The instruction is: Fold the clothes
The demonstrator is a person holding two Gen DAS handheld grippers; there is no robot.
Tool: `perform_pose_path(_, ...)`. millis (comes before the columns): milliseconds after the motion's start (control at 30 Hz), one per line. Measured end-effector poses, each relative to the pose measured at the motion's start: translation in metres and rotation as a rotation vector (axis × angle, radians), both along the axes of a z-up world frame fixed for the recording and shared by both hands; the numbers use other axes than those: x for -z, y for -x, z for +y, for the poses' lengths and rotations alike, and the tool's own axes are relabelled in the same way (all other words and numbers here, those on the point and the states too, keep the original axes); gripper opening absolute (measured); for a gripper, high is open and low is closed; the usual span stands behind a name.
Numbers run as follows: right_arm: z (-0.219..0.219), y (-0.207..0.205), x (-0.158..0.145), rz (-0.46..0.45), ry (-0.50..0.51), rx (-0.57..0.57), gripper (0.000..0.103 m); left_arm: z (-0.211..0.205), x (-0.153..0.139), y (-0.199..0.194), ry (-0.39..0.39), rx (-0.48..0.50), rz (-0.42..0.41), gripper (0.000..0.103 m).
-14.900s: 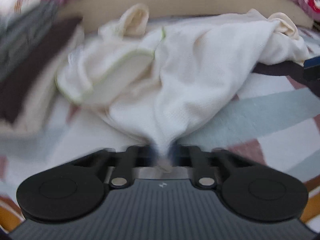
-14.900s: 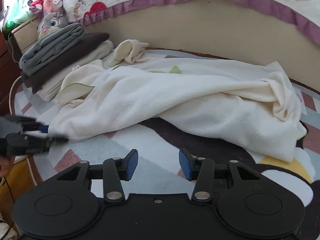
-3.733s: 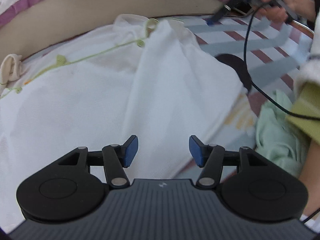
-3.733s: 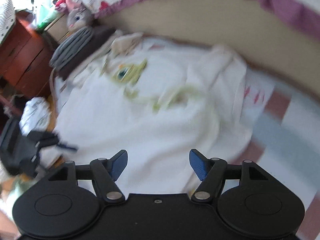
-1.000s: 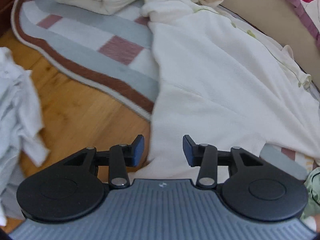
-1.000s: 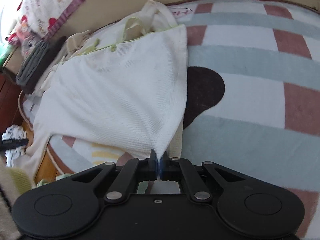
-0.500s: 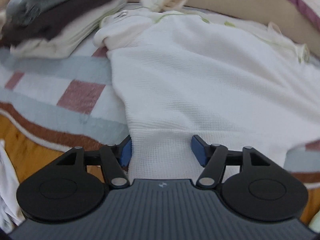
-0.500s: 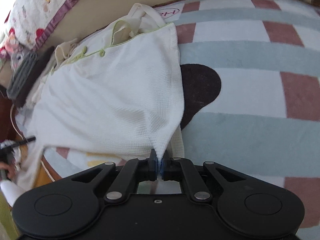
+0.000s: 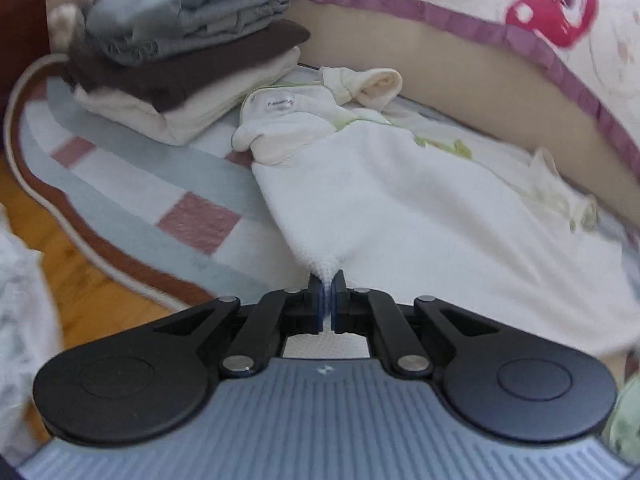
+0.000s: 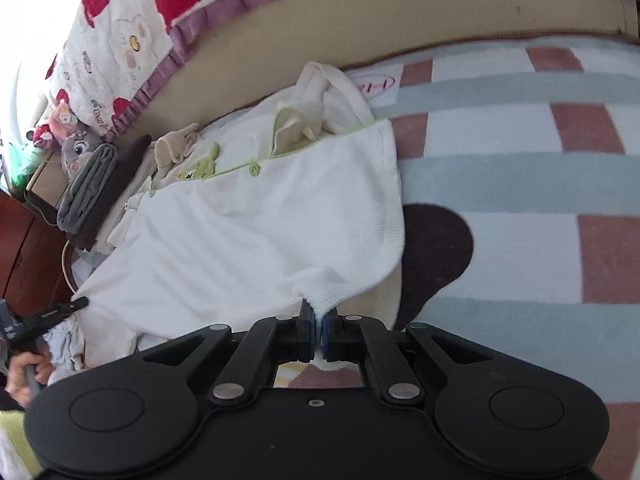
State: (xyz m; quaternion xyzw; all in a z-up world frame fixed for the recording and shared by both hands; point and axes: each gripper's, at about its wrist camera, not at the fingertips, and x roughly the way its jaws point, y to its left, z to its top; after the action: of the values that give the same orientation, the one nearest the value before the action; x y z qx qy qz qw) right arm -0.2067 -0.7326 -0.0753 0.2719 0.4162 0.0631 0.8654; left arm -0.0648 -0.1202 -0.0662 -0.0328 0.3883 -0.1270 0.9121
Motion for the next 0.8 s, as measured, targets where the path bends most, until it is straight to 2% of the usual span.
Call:
perform_pose_path(133,0.000,0.016,-0.013,-0.036,0.042,-0.016,0.005,0.009,-0.032,0.048,-0.051,0.017,-0.077,0.003)
perform_pose_path(233,0.003,0.020,-0.002,-0.010,0.084,-0.027,0.005,0.025,-0.025,0.066,-0.094,-0.010,-0.079,0.003)
perform_pose_path(333,0.009,0.020,0.015,0.026,0.100,-0.037,0.004,0.040,-0.009,0.067,-0.029,-0.053,-0.020,0.003)
perform_pose_path(400,0.011,0.021,0.017,0.005,0.099,-0.038,0.003,0.036,-0.012,0.072,-0.035,-0.053,-0.044,0.003)
perform_pose_path(533,0.012,0.040,-0.016,-0.088,0.080,-0.011,0.003,0.026,-0.033,0.091,-0.052,-0.037,-0.111,0.003)
perform_pose_path(633,0.015,0.063,-0.049,-0.162,0.106,0.015,0.003,0.025,-0.054,0.108,-0.019,-0.052,-0.080,0.002)
perform_pose_path(700,0.020,0.074,-0.060,-0.163,0.175,0.033,0.003,0.024,-0.060,0.117,-0.024,-0.066,-0.039,0.002)
perform_pose_path(800,0.024,0.079,-0.050,-0.102,0.254,0.042,0.003,0.017,-0.040,0.121,-0.143,-0.054,0.014,0.002)
